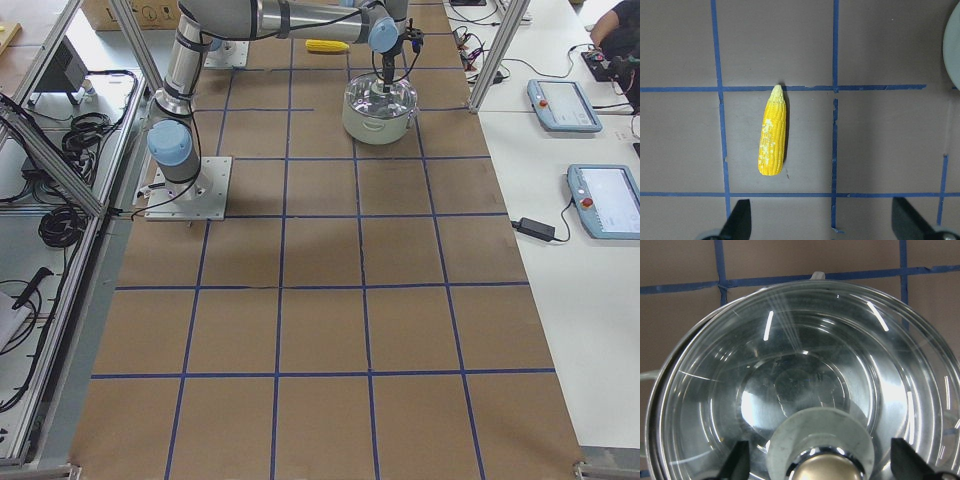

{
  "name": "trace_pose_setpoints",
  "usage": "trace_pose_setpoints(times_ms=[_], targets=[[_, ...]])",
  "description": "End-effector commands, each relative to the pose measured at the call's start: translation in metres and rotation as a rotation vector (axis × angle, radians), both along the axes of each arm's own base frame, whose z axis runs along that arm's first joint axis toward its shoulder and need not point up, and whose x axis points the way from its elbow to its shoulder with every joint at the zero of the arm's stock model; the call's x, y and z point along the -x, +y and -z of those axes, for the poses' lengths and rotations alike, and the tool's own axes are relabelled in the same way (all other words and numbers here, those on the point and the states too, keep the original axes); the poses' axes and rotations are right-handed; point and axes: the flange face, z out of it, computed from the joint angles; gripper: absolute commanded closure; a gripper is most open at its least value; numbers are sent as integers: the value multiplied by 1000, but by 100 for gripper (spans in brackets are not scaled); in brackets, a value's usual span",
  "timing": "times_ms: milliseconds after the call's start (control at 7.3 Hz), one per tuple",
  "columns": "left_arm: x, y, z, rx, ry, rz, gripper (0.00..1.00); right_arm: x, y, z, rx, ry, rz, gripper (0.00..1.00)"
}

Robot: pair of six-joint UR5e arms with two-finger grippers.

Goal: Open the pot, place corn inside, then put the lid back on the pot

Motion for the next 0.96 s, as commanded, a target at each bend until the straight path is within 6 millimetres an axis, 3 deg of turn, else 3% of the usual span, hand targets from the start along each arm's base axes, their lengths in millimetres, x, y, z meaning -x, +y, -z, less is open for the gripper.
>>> trace_pose_setpoints(times_ms=[0, 274, 411, 822], targets=[[0, 0, 0, 0, 0, 0, 0, 0, 0, 3, -5, -2, 0, 11], [0, 0, 0, 0, 0, 0, 0, 0, 2, 2, -21, 1, -1, 52], [0, 0, 0, 0, 0, 0, 0, 1, 2, 0, -29, 3, 0, 60], [0, 0, 0, 0, 0, 0, 0, 3, 5, -8, -46, 5, 0, 73]])
